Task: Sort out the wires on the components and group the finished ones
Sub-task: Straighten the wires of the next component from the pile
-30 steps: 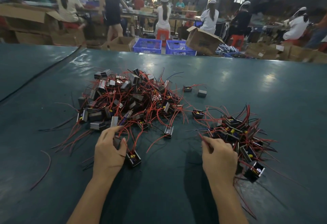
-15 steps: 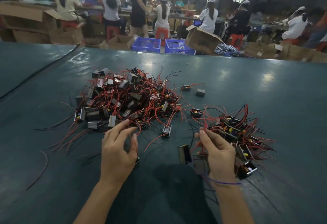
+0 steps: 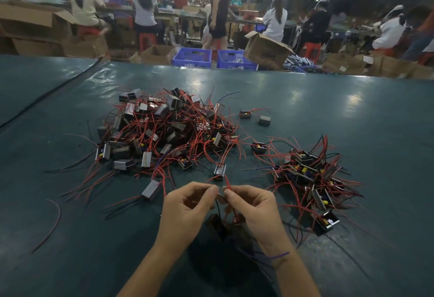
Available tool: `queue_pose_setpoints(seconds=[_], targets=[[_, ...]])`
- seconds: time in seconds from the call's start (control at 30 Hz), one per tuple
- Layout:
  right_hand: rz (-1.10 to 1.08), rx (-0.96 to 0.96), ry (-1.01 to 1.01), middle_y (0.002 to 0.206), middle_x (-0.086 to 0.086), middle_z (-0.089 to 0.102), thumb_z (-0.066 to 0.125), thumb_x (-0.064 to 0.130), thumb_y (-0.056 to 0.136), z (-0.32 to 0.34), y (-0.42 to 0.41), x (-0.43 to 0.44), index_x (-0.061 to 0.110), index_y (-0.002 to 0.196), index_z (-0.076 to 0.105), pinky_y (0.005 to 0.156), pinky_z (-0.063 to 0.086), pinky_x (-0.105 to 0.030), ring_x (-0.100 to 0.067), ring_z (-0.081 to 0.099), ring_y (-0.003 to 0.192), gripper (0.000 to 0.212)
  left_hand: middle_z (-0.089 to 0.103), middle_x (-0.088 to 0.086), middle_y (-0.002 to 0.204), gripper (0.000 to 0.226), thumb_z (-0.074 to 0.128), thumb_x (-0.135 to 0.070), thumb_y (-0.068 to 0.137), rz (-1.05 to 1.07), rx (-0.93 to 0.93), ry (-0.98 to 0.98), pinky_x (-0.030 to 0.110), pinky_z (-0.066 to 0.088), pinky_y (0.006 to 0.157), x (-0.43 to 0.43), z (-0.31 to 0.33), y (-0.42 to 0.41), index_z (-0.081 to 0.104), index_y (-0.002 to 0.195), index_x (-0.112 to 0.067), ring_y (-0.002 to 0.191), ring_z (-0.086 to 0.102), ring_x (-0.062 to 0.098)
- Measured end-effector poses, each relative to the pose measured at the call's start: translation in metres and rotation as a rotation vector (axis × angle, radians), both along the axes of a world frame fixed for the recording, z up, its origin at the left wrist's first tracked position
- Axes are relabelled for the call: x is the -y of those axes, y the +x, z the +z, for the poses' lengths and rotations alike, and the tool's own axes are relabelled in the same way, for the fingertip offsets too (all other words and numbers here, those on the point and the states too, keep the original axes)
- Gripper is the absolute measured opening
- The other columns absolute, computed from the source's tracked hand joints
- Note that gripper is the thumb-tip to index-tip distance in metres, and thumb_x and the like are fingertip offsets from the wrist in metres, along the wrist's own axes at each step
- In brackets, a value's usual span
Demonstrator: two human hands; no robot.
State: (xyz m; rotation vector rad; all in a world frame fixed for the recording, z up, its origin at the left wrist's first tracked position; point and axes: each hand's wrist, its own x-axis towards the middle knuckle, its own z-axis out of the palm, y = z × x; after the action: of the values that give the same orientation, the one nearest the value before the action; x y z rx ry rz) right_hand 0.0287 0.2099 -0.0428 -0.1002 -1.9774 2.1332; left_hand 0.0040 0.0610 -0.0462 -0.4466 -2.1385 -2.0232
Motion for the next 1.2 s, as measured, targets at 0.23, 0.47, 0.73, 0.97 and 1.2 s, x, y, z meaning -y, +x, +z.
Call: queue_pose_setpoints(seconds=[0.23,0.47,0.73,0.97,1.2], targets=[[-0.048,-0.005,0.051,0.084,-0.007,0.075,0.073,0.010,0.084,-0.007,-0.002,-0.003,0.019,0.083,0.076,0.071,0.054,-0.022,-0.016,0.069,0.078,0.009,0.073,0.005,0.068,0.013,0.067,-0.020,0.087,-0.002,0.096,0.025,0.018,0.053,0.057,0.004,-0.001,-0.006,0.076,0.080,-0.014,0.059,0.069,0.017],[-0.001,-0.128,0.156,0.077,0.001,0.075,0.078,0.007,0.080,-0.008,-0.001,0.002,0.025,0.081,0.078,0.066,0.053,-0.019,-0.008,0.069,0.071,0.017,0.073,0.000,0.079,0.023,0.071,-0.035,0.074,0.012,0.067,0.060,0.020,0.055,0.065,0.004,0.004,-0.002,0.072,0.096,-0.027,0.070,0.069,0.013],[0.054,-0.275,0.217,0.072,0.001,0.067,0.077,0.025,0.075,-0.010,-0.001,0.008,0.016,0.085,0.079,0.055,0.046,-0.022,-0.007,0.061,0.063,0.013,0.072,-0.006,0.084,0.018,0.078,-0.030,0.076,-0.005,-0.072,-0.058,0.020,0.051,0.068,0.012,0.006,-0.005,0.074,0.093,-0.028,0.074,0.066,0.009],[0.029,-0.328,0.346,0.075,0.007,0.067,0.077,0.016,0.082,-0.016,-0.003,0.006,0.018,0.091,0.079,0.056,0.044,-0.018,-0.005,0.059,0.062,0.010,0.070,-0.004,0.079,0.009,0.074,-0.027,0.078,0.005,-0.080,-0.077,0.020,0.052,0.067,0.016,0.009,-0.007,0.067,0.077,-0.022,0.071,0.066,0.009],[-0.005,-0.371,0.412,0.075,0.010,0.065,0.072,0.023,0.085,-0.016,-0.003,0.006,0.029,0.096,0.077,0.058,0.044,-0.017,-0.009,0.059,0.063,0.014,0.073,-0.010,0.085,0.013,0.068,-0.029,0.081,-0.038,-0.114,-0.157,0.025,0.054,0.072,0.021,0.011,-0.009,0.074,0.092,-0.025,0.080,0.067,0.010]])
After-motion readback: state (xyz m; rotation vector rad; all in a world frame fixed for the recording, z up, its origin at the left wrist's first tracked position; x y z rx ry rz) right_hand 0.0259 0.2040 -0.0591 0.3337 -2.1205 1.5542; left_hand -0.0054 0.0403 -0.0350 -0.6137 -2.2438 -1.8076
